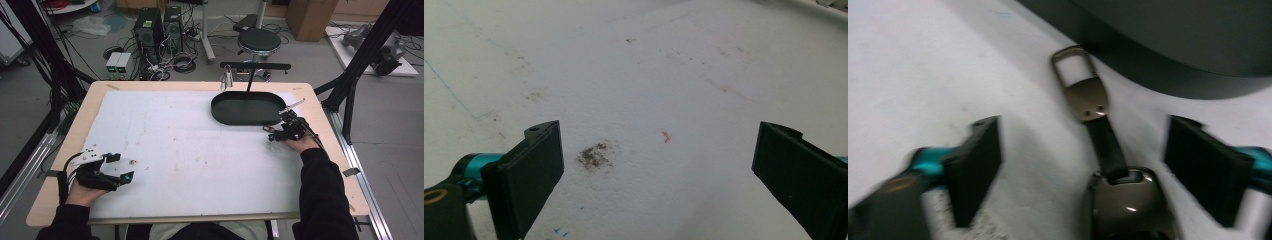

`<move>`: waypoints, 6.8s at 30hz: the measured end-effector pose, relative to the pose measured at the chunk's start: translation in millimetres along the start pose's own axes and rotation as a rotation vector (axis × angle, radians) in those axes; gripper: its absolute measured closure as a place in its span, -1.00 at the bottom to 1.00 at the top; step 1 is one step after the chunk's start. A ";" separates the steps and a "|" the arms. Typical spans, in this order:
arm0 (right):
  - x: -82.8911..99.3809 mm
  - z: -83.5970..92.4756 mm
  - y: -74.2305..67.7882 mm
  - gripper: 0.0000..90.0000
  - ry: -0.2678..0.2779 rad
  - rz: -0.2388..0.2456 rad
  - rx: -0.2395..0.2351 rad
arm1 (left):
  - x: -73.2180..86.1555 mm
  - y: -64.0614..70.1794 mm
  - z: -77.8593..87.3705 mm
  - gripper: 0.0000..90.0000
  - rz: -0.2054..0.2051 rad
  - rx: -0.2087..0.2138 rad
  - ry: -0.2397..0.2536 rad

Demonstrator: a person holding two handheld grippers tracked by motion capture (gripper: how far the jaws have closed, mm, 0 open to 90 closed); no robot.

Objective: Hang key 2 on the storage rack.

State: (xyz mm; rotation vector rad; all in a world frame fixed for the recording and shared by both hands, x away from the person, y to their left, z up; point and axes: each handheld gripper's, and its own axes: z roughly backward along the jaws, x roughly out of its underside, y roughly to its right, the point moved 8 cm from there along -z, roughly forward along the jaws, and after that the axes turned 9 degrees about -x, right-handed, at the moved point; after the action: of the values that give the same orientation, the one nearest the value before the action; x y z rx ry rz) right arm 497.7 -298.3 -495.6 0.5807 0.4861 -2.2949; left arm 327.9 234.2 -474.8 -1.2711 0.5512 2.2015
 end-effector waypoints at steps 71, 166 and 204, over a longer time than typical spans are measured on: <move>-88.9 67.2 -54.8 0.95 0.241 -0.003 -0.060 | -3.6 -0.6 0.8 -0.85 0.023 0.027 0.036; -185.7 32.1 -23.9 0.31 0.428 -0.140 0.128 | -2.1 -2.3 -1.8 -0.85 0.016 0.036 0.034; -107.5 54.6 -66.2 -0.98 0.328 -0.064 0.044 | -1.3 1.4 -0.4 -0.85 -0.010 0.022 0.028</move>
State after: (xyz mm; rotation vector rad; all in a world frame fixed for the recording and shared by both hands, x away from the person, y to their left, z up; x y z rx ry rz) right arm 505.5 -221.8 -381.6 0.9842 0.6180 -2.2839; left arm 327.9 232.6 -473.8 -1.2923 0.5766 2.1665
